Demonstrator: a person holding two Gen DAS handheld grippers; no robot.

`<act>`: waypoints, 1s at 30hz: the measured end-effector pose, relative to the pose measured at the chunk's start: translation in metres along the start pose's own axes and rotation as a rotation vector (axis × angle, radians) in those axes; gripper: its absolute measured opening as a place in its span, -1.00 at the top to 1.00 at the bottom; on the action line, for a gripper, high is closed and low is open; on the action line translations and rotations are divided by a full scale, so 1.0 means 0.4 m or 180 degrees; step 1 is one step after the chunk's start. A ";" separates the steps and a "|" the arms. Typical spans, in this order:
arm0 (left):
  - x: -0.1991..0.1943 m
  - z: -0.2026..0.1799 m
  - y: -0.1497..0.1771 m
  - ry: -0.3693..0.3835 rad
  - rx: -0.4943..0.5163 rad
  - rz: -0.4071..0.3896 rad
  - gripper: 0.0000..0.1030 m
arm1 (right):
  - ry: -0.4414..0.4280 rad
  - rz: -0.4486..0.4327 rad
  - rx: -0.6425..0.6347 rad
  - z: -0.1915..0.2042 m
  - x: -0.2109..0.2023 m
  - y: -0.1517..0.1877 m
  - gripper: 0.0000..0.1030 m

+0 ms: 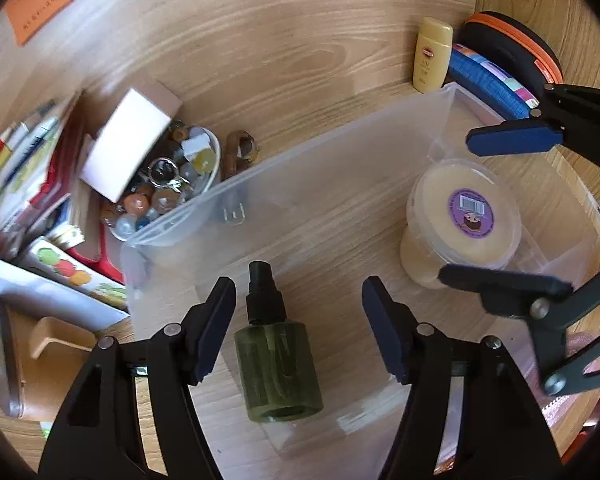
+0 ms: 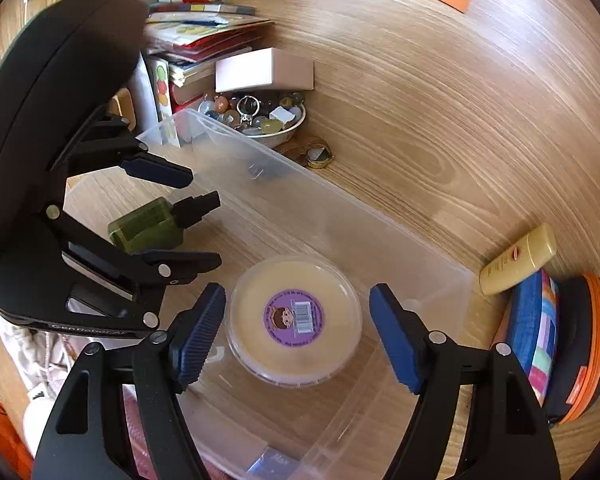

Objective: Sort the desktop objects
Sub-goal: 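Carry both into the clear bin and open both tools to release them, then grasp the white drawstring pouch with the left tool while the right tool grasps the pink rope bag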

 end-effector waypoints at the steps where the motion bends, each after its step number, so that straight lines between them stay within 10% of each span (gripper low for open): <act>1: -0.004 0.001 0.002 0.0004 -0.0005 -0.0013 -0.30 | -0.0009 -0.0010 0.0019 -0.009 -0.014 0.003 -0.39; 30: -0.243 0.081 0.188 0.0038 -0.0450 -0.0560 -0.49 | 0.0200 -0.0835 0.0439 0.054 -0.363 0.181 -0.71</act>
Point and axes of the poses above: each gripper's, at about its wrist camera, not at the fingertips, and x roughly the way its jaws point, z to its left, y to its underside, the point moved 6 cm from there along x, roughly the way its jaws point, and after that the axes turned 12 degrees about z, right-handed, at the moved point
